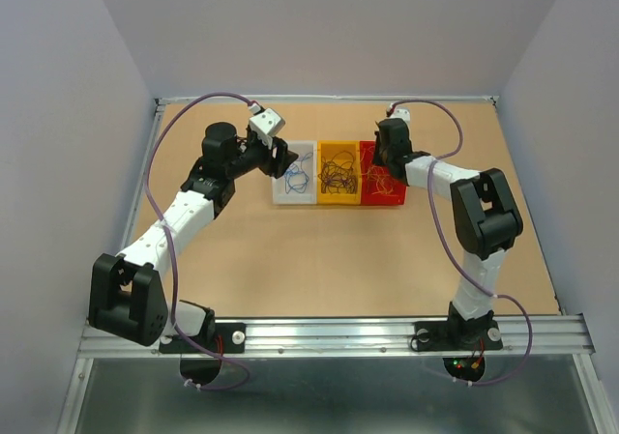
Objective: Untangle the cables
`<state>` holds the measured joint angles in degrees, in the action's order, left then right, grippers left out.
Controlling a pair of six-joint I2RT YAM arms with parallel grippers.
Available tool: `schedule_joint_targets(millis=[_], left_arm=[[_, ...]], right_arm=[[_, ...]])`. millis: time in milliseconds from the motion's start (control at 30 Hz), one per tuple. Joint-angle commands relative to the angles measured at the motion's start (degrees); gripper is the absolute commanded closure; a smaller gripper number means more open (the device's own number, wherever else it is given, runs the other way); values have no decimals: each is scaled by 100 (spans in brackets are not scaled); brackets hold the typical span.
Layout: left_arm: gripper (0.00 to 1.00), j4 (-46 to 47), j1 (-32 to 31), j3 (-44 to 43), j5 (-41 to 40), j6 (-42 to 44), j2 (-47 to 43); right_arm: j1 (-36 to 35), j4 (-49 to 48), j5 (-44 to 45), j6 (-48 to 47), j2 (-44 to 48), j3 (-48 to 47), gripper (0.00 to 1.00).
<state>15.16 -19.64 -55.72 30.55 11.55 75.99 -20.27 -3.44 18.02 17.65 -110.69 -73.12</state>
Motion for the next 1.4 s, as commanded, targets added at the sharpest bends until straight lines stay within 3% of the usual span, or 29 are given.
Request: schedule_joint_targets(millis=[0, 267, 533, 667, 767, 867, 933, 1000, 1233, 1267, 1300, 1367], left_arm=[[33, 277, 30, 97, 48, 40, -101], [33, 295, 30, 106, 65, 40, -49], [33, 339, 39, 158, 39, 67, -66], [33, 409, 39, 211, 4, 49, -93], [33, 400, 30, 211, -22, 49, -128], [32, 400, 30, 220, -75, 49, -163], [32, 418, 30, 237, -101, 58, -207], [32, 435, 30, 255, -101, 66, -224], [32, 453, 30, 290, -128, 75, -286], [32, 462, 39, 299, -154, 67, -321], [32, 470, 30, 325, -154, 67, -330], [31, 497, 30, 352, -163, 67, -400]], right_arm=[[23, -323, 70, 125, 13, 176, 91], [32, -481, 184, 353, -541, 210, 96], [41, -622, 334, 371, 4, 571, 95], [41, -649, 369, 213, 548, 440, 85], [41, -658, 168, 204, 934, 395, 70], [41, -666, -192, 186, 1259, 491, 65], [32, -693, -369, 204, 1392, 632, 57], [23, -710, -545, 221, 1550, 816, 40], [-300, -710, -871, 344, 2112, 1572, 11], [-398, -710, -740, 405, 2279, 1677, 11], [-573, -702, -678, 467, 2367, 1783, 19], [-749, -702, -381, 599, 2517, 2047, 24]])
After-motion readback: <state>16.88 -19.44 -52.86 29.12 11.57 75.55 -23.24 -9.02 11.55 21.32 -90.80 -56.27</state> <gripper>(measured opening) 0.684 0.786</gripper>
